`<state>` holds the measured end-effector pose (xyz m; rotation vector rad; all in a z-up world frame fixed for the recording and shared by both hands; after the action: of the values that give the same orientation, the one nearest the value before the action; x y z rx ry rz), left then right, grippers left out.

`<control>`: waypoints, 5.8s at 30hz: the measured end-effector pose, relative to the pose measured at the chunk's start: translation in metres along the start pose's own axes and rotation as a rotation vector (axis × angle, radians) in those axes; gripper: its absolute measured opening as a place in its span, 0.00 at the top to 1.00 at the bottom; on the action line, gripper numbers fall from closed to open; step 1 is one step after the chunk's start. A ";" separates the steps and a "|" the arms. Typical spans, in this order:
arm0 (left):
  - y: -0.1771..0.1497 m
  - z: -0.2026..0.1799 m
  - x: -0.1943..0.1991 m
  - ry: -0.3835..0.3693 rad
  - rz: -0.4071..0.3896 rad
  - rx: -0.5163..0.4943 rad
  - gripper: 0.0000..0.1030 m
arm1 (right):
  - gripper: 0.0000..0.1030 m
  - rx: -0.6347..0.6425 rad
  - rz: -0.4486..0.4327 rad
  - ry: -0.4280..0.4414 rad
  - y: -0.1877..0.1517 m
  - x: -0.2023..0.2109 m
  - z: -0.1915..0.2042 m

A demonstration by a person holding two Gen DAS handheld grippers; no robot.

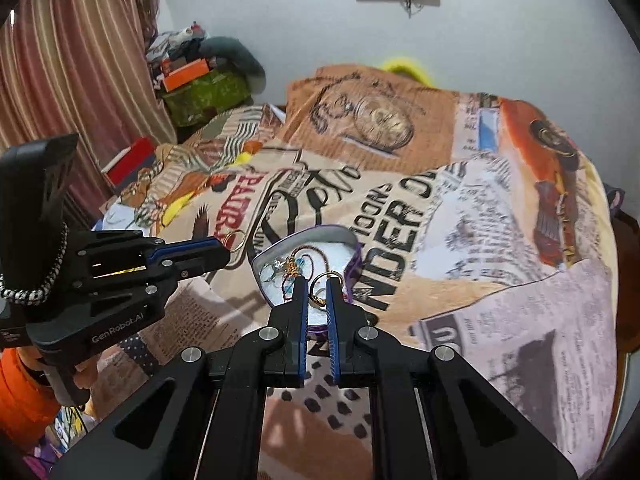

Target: Organize jewelry

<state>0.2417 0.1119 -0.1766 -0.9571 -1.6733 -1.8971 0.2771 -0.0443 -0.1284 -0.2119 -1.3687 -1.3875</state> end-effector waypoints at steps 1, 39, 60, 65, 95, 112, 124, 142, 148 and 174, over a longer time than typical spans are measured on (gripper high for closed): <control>0.000 0.000 -0.003 -0.001 0.003 -0.005 0.95 | 0.92 0.004 0.009 -0.001 0.001 -0.005 0.001; 0.009 0.003 -0.018 -0.028 -0.017 -0.011 0.92 | 0.71 0.129 0.052 -0.075 0.012 -0.042 0.012; 0.033 -0.027 0.174 0.117 -0.379 -0.013 0.63 | 0.65 0.083 -0.439 0.009 0.013 0.164 0.061; 0.027 -0.061 0.244 0.211 -0.546 -0.070 0.52 | 0.65 0.077 -0.665 0.028 -0.010 0.235 0.080; -0.027 -0.114 0.306 0.380 -0.714 -0.016 0.01 | 0.00 0.002 -0.844 -0.098 -0.076 0.272 0.091; -0.024 -0.113 0.292 0.360 -0.678 -0.025 0.00 | 0.00 -0.022 -0.811 -0.107 -0.076 0.271 0.083; -0.021 -0.114 0.291 0.348 -0.675 -0.028 0.00 | 0.00 -0.025 -0.803 -0.107 -0.075 0.272 0.083; -0.020 -0.113 0.291 0.355 -0.681 -0.010 0.00 | 0.00 -0.033 -0.806 -0.101 -0.075 0.275 0.082; -0.019 -0.112 0.289 0.363 -0.678 -0.007 0.00 | 0.00 -0.041 -0.815 -0.099 -0.075 0.277 0.080; -0.022 -0.110 0.289 0.355 -0.675 -0.001 0.00 | 0.00 -0.053 -0.801 -0.103 -0.071 0.271 0.081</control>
<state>0.0105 0.0432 0.0175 -0.0090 -1.9036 -2.2936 0.0809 -0.1510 0.0585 0.2709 -1.5803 -2.0885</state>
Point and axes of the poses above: each gripper's, at about its wrist camera, not at the fingertips, and x roughly against the way its jaws point, z to its left, y to its top, the point moved 1 cm from there along -x, roughly the way its jaws point, and after that the axes turned 14 degrees about -x, right-handed, at the moved point
